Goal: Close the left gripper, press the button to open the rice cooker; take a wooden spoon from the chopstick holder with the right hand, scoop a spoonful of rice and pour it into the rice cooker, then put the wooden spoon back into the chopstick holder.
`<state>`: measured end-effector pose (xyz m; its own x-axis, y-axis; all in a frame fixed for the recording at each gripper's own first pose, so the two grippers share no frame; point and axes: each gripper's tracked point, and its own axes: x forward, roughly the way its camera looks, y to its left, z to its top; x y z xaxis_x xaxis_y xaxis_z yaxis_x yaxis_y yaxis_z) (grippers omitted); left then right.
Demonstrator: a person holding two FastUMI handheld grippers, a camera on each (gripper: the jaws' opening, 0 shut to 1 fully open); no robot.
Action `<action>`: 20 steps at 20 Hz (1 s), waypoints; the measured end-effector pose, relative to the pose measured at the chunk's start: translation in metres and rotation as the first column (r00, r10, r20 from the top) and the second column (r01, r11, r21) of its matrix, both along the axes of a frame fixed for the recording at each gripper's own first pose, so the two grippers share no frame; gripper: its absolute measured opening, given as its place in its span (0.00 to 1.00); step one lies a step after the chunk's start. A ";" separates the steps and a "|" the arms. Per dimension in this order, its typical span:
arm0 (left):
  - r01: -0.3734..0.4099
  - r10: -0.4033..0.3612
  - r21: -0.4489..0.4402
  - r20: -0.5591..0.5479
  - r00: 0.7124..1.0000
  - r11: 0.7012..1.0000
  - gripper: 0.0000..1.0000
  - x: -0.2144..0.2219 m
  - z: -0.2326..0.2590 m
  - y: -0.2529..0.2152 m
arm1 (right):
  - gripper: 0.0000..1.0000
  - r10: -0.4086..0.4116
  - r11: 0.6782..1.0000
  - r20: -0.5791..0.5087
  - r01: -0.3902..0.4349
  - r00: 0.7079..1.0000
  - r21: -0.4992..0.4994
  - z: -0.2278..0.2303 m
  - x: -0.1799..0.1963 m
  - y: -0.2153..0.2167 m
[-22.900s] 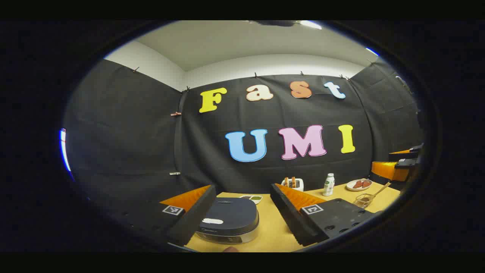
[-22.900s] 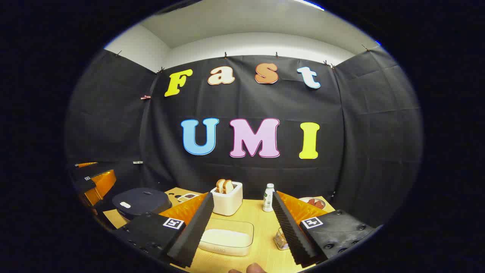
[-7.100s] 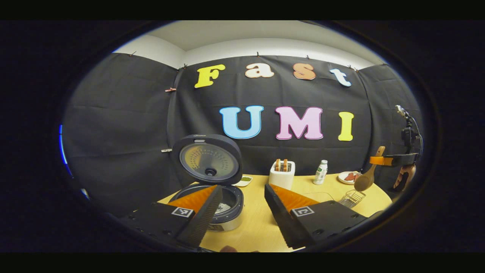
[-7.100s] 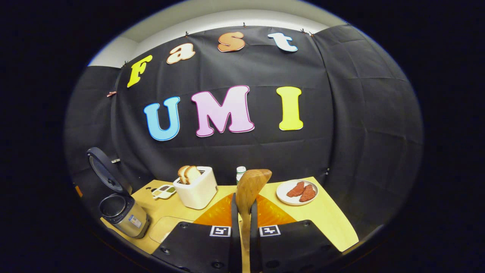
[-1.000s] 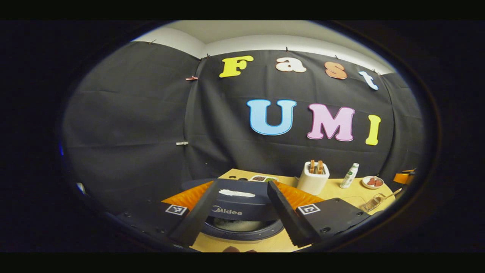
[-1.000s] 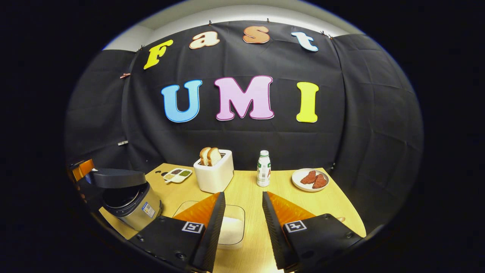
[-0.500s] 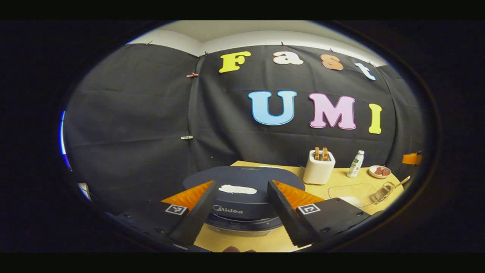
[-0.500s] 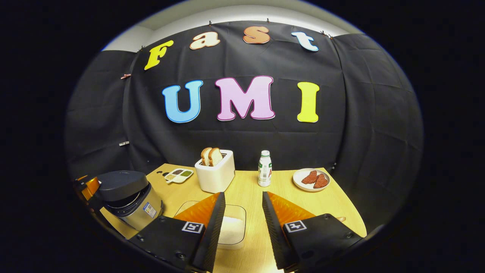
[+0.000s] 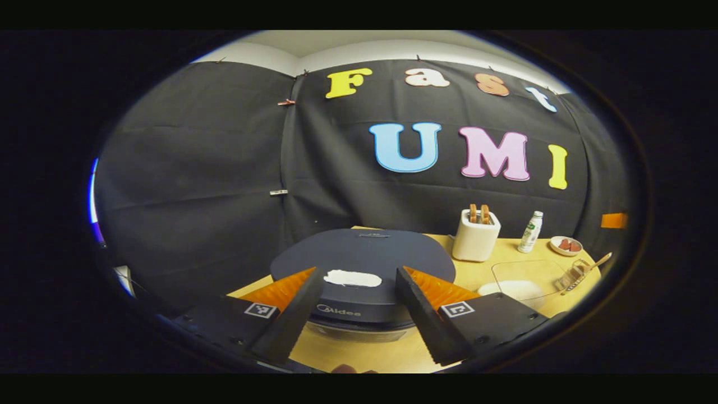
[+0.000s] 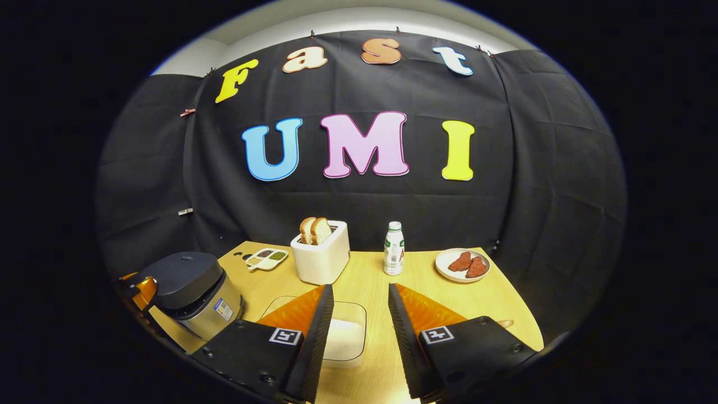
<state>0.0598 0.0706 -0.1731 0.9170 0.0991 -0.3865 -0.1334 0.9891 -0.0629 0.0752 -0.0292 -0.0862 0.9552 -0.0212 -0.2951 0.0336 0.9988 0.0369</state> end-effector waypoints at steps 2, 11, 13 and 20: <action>-0.017 0.015 -0.039 -0.060 0.998 0.999 0.91 -0.003 -0.018 0.001 | 0.63 0.004 1.000 -0.002 -0.004 1.000 0.002 -0.001 0.000 0.003; -0.001 0.001 -0.025 0.003 1.000 1.000 0.92 -0.005 -0.016 -0.002 | 0.63 0.019 1.000 -0.008 -0.019 1.000 0.003 -0.003 -0.001 0.010; 0.002 -0.002 -0.029 -0.009 1.000 1.000 0.92 -0.007 -0.026 -0.003 | 0.63 0.024 1.000 -0.008 -0.024 1.000 0.000 -0.003 -0.001 0.011; 0.001 -0.001 -0.032 0.006 1.000 0.999 0.92 -0.006 -0.024 -0.002 | 0.63 0.022 1.000 -0.007 -0.022 1.000 0.000 -0.002 0.001 0.009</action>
